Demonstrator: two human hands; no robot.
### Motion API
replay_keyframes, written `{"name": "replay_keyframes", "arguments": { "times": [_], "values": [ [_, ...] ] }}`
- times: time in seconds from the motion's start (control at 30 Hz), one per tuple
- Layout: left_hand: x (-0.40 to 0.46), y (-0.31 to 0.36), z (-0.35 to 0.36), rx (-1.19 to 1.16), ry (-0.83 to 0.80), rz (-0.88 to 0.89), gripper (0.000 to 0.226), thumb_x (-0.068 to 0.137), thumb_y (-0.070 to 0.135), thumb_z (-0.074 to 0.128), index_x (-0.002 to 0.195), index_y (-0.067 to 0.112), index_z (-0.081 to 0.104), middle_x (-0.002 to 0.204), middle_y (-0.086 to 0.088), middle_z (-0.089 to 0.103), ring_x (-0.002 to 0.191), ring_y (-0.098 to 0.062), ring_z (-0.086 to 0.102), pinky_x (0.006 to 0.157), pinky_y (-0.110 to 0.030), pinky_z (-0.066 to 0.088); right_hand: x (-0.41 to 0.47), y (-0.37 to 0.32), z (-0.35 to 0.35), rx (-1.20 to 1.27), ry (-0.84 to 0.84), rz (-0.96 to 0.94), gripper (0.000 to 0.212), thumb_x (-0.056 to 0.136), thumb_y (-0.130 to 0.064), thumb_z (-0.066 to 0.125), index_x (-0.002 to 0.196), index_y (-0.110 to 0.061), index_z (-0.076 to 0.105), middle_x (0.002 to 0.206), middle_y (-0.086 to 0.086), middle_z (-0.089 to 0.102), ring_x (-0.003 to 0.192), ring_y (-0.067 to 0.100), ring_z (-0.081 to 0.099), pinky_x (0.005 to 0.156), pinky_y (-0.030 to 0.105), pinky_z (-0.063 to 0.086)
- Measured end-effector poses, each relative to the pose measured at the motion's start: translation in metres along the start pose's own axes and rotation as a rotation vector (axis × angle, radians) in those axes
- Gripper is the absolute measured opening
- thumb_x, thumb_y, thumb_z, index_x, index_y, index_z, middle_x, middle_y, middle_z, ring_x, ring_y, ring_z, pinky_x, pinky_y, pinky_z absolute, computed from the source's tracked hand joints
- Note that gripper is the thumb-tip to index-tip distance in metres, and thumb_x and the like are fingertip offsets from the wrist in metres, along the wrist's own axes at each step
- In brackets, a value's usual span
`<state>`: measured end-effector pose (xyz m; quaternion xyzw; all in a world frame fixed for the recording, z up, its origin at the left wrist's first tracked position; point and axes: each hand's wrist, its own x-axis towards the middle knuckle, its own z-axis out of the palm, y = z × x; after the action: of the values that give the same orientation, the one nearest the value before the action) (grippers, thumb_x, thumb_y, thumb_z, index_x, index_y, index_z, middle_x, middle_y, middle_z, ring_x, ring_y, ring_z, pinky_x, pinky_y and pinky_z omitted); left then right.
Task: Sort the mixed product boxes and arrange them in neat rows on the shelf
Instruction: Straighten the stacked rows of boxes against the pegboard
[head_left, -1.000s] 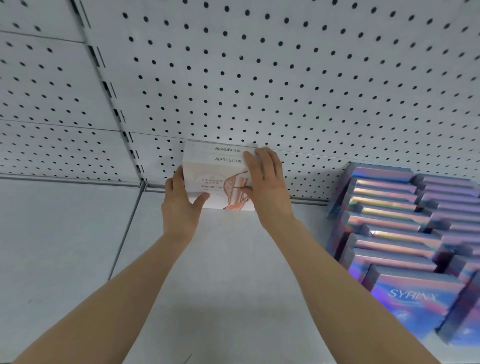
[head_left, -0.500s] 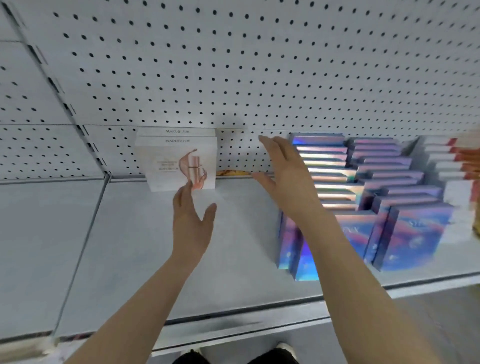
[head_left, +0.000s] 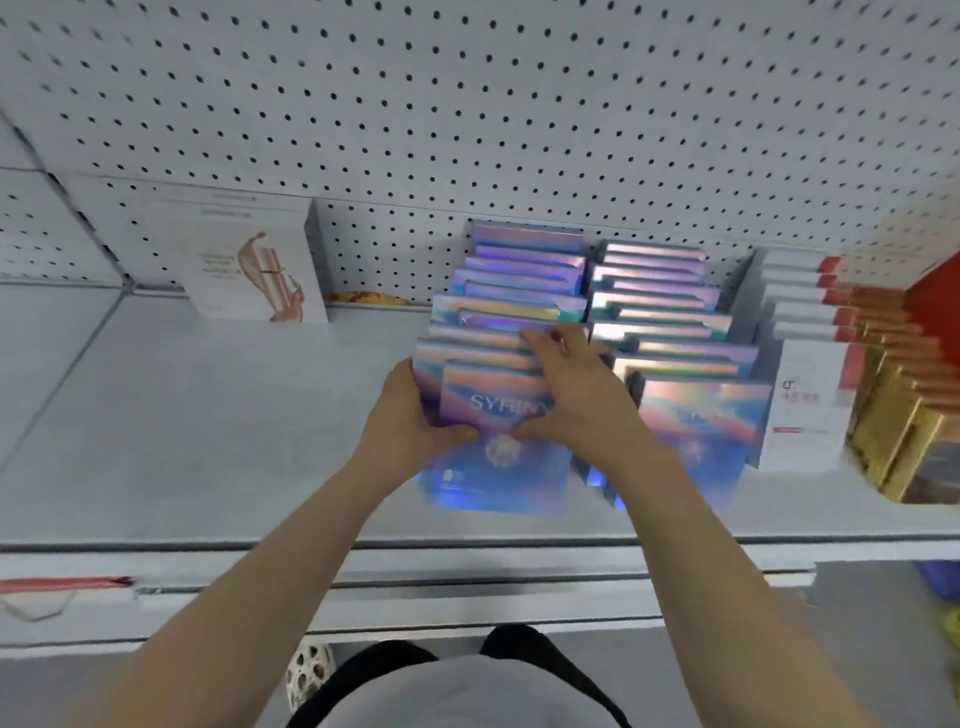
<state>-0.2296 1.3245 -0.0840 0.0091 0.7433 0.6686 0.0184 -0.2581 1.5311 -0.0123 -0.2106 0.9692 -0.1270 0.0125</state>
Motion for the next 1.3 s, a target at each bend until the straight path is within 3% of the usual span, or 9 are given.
{"name": "replay_keyframes", "arguments": {
  "times": [0.1, 0.37, 0.47, 0.6, 0.77, 0.93, 1.03, 1.17, 1.3],
  "values": [
    [-0.012, 0.007, 0.010, 0.098, 0.187, 0.009, 0.072, 0.047, 0.028, 0.084, 0.108, 0.017, 0.049, 0.096, 0.011, 0.065, 0.078, 0.014, 0.063, 0.067, -0.010, 0.049, 0.007, 0.005, 0.005, 0.024, 0.025, -0.061, 0.107, 0.061, -0.038, 0.090, 0.151, -0.019, 0.034, 0.139, 0.013, 0.031, 0.124, 0.030, 0.043, 0.099, 0.034, 0.041],
    [0.006, 0.013, 0.043, 0.258, 0.448, 0.151, 0.080, 0.068, 0.020, 0.087, 0.133, 0.019, 0.041, 0.122, 0.008, 0.057, 0.107, 0.001, 0.055, 0.087, -0.007, 0.043, 0.014, 0.030, 0.010, -0.153, 0.392, -0.162, 0.085, 0.055, -0.031, 0.091, 0.128, -0.010, 0.053, 0.117, 0.017, 0.053, 0.096, 0.035, 0.054, 0.080, 0.041, 0.051],
    [0.019, 0.016, 0.048, 0.262, 0.429, 0.204, 0.100, 0.065, 0.014, 0.089, 0.145, 0.014, 0.028, 0.142, -0.008, 0.044, 0.122, -0.001, 0.047, 0.098, -0.014, 0.042, 0.018, 0.036, 0.016, -0.188, 0.398, -0.129, 0.089, 0.061, -0.043, 0.088, 0.136, -0.014, 0.050, 0.134, 0.018, 0.050, 0.117, 0.039, 0.051, 0.097, 0.047, 0.045],
    [0.024, 0.024, 0.046, 0.164, 0.320, 0.102, 0.115, 0.068, 0.008, 0.086, 0.143, 0.038, 0.005, 0.149, -0.003, 0.037, 0.123, 0.008, 0.041, 0.100, -0.015, 0.036, 0.030, 0.031, 0.019, -0.157, 0.314, -0.099, 0.099, 0.064, -0.047, 0.086, 0.145, -0.010, 0.046, 0.148, 0.026, 0.042, 0.133, 0.048, 0.043, 0.108, 0.056, 0.040],
    [0.038, 0.014, 0.034, 0.090, 0.271, 0.124, 0.099, 0.071, -0.012, 0.077, 0.150, 0.009, 0.021, 0.136, -0.001, 0.053, 0.115, 0.010, 0.054, 0.084, -0.008, 0.046, 0.043, 0.026, 0.020, -0.143, 0.321, -0.095, 0.098, 0.055, -0.045, 0.091, 0.137, -0.007, 0.055, 0.138, 0.029, 0.052, 0.126, 0.051, 0.050, 0.100, 0.060, 0.046],
    [0.033, 0.015, 0.035, 0.157, 0.349, 0.141, 0.099, 0.069, 0.001, 0.084, 0.149, 0.010, 0.027, 0.144, -0.005, 0.044, 0.125, -0.003, 0.049, 0.096, -0.011, 0.044, 0.040, 0.030, 0.018, -0.125, 0.315, -0.132, 0.097, 0.061, -0.047, 0.088, 0.142, -0.008, 0.051, 0.143, 0.027, 0.048, 0.131, 0.048, 0.046, 0.103, 0.059, 0.044],
    [0.017, 0.015, 0.043, 0.486, 0.546, 0.210, 0.107, 0.073, 0.022, 0.084, 0.153, 0.014, 0.014, 0.157, -0.009, 0.021, 0.142, -0.016, 0.028, 0.105, -0.022, 0.034, 0.027, 0.041, -0.003, 0.008, 0.304, -0.089, 0.088, 0.078, -0.056, 0.072, 0.148, -0.013, 0.041, 0.147, 0.016, 0.045, 0.135, 0.038, 0.042, 0.111, 0.051, 0.037],
    [-0.006, 0.016, 0.066, 0.589, 0.606, 0.411, 0.083, 0.083, 0.010, 0.073, 0.151, 0.013, 0.026, 0.158, -0.013, 0.018, 0.147, -0.025, 0.021, 0.110, -0.036, 0.036, -0.011, 0.090, -0.029, 0.074, 0.345, 0.144, 0.086, 0.077, -0.077, 0.047, 0.134, -0.013, 0.053, 0.128, 0.011, 0.056, 0.113, 0.033, 0.055, 0.095, 0.045, 0.047],
    [-0.008, 0.019, 0.100, 0.769, 0.547, 0.615, 0.055, 0.084, 0.011, 0.074, 0.135, 0.010, 0.053, 0.145, -0.012, 0.042, 0.143, -0.039, 0.023, 0.118, -0.044, 0.023, -0.042, 0.139, -0.037, -0.005, 0.111, 0.166, 0.096, 0.061, -0.071, 0.075, 0.139, -0.021, 0.049, 0.138, 0.005, 0.047, 0.129, 0.029, 0.045, 0.105, 0.045, 0.039]
  ]
}}
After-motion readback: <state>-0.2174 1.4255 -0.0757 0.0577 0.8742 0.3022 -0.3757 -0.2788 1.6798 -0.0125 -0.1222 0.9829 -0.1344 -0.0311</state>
